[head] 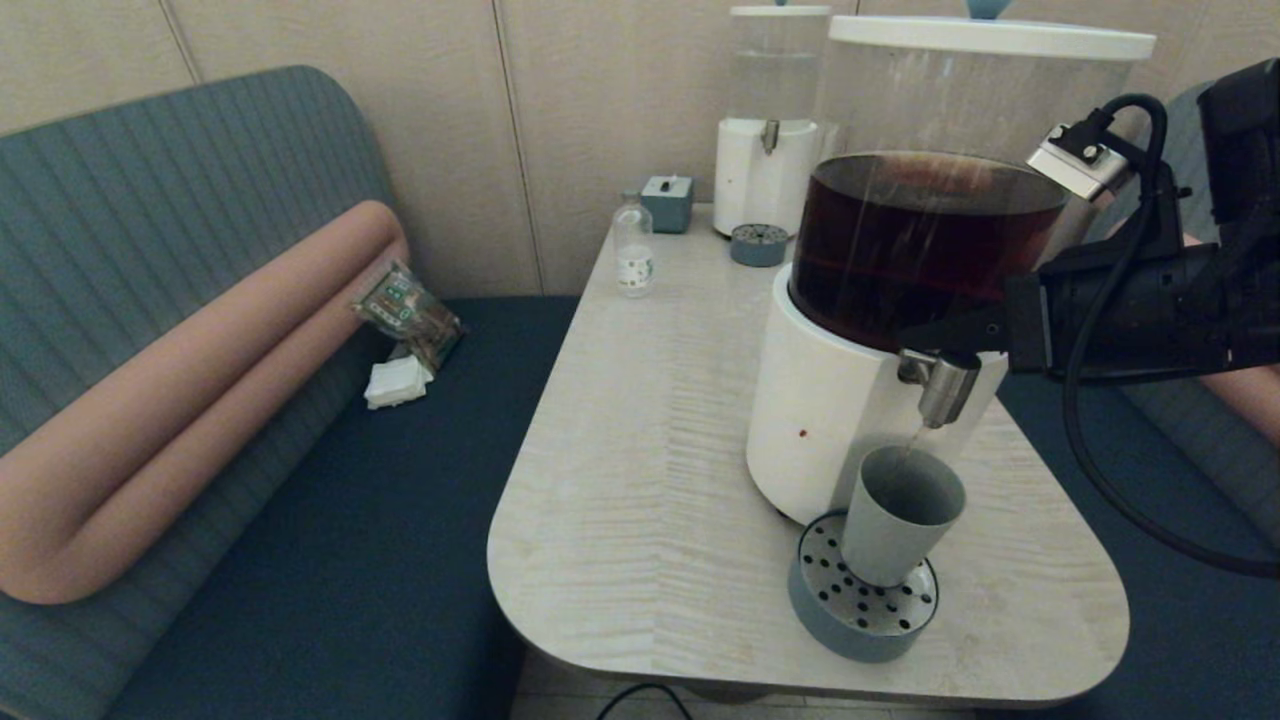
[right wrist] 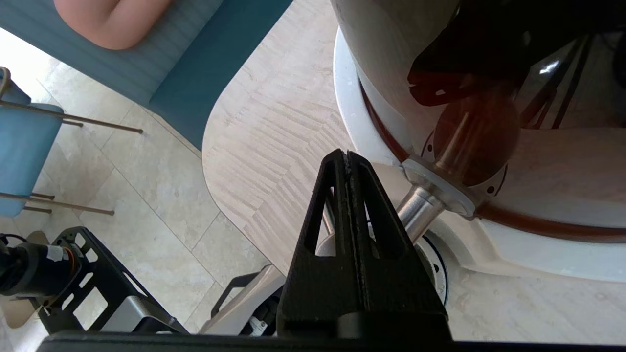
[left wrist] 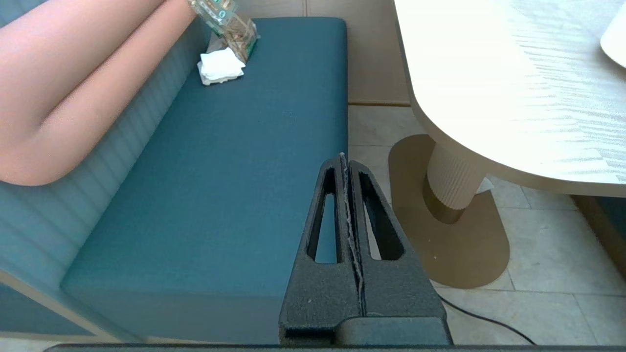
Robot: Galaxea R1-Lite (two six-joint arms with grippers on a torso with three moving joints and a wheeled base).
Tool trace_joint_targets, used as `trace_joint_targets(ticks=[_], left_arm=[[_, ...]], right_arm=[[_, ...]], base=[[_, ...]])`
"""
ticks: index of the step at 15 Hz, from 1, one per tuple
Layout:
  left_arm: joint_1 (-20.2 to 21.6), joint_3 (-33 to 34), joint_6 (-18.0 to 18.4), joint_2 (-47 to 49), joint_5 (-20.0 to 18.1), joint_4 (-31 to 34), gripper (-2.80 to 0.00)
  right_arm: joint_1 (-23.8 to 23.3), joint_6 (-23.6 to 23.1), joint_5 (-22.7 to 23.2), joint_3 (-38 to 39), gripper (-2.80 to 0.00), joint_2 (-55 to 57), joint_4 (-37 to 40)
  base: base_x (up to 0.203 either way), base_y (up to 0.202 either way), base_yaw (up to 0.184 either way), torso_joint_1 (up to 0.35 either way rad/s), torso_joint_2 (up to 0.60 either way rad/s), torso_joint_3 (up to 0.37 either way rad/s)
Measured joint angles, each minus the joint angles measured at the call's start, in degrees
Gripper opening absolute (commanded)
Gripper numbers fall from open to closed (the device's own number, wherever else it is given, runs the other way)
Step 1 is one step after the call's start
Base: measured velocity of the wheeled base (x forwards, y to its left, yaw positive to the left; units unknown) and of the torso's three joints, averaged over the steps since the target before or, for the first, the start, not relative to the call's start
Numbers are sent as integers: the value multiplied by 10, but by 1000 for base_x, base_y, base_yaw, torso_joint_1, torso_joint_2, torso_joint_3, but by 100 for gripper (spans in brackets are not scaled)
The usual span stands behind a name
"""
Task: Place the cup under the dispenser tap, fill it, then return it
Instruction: Turn on the faucet
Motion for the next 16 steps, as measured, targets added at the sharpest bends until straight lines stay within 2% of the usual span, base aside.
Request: trace_joint_targets(ticks=[10,16], left_arm=[[0,0,0,0,0,0,-280],[0,0,0,0,0,0,-280]], right_arm=[[-26,4,-2,29,-280,-41,-14],[-60,3,-1,56,-280,-92,-13]], base=[[0,0,0,0,0,0],[0,0,0,0,0,0]])
